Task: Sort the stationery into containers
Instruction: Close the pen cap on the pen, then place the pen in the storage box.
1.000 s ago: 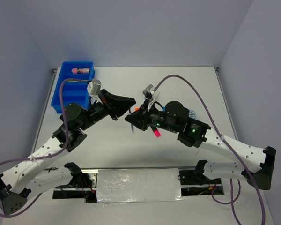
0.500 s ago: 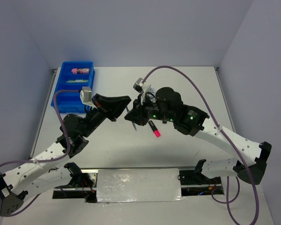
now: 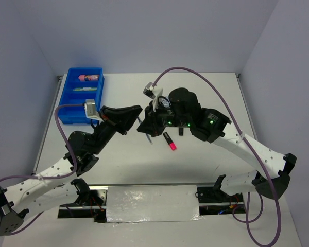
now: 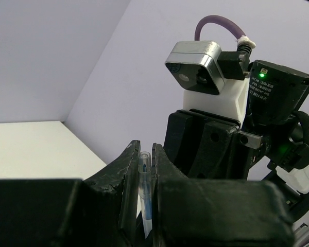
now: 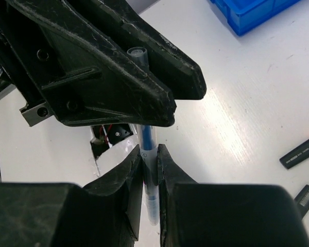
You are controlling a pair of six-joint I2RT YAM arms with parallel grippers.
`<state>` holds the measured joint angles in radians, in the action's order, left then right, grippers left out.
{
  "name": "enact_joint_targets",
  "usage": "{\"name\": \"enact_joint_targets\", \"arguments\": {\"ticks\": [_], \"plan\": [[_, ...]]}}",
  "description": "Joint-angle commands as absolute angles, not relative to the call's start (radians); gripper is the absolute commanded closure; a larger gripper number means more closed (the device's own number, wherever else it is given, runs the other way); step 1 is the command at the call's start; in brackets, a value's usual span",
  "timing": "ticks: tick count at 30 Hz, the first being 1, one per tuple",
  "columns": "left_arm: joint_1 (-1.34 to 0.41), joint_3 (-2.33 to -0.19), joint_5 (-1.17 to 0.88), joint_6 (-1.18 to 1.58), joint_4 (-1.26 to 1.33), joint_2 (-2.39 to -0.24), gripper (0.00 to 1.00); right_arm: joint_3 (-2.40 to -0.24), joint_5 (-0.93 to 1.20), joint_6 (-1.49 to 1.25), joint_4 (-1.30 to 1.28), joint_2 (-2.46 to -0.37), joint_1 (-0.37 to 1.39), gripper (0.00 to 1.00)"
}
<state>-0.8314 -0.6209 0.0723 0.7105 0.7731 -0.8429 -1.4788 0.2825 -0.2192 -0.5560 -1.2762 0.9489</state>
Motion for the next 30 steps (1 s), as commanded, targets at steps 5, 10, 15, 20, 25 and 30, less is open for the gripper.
{"name": "enact_joint_targets", "arguments": {"ticks": [5, 10, 15, 20, 25, 30], "plan": [[-0.896, -0.739, 0.09, 0.608, 0.175, -0.81, 0.92, -1.392, 0.348, -0.212, -0.008, -1.183, 0.896, 1.0], [-0.896, -0.909, 0.27, 0.555, 0.04, -0.793, 0.5, -1.238, 0.298, -0.207, -0.029, -1.141, 0.933, 1.0], [-0.896, -1.058, 0.265, 0.532, -0.02, -0.851, 0.55, -1.193, 0.255, -0.222, -0.061, -1.12, 0.933, 1.0], [-0.896, -1.051, 0.223, 0.554, -0.02, -0.899, 0.8, -1.197, 0.253, -0.221, -0.077, -1.117, 0.933, 1.0], [-0.896, -0.983, 0.16, 0.58, -0.009, -0.916, 0.71, -1.203, 0.221, -0.23, -0.075, -1.127, 0.933, 1.0], [-0.896, -0.951, 0.132, 0.597, -0.011, -0.936, 0.54, -1.233, 0.209, -0.242, -0.077, -1.149, 0.933, 1.0]]}}
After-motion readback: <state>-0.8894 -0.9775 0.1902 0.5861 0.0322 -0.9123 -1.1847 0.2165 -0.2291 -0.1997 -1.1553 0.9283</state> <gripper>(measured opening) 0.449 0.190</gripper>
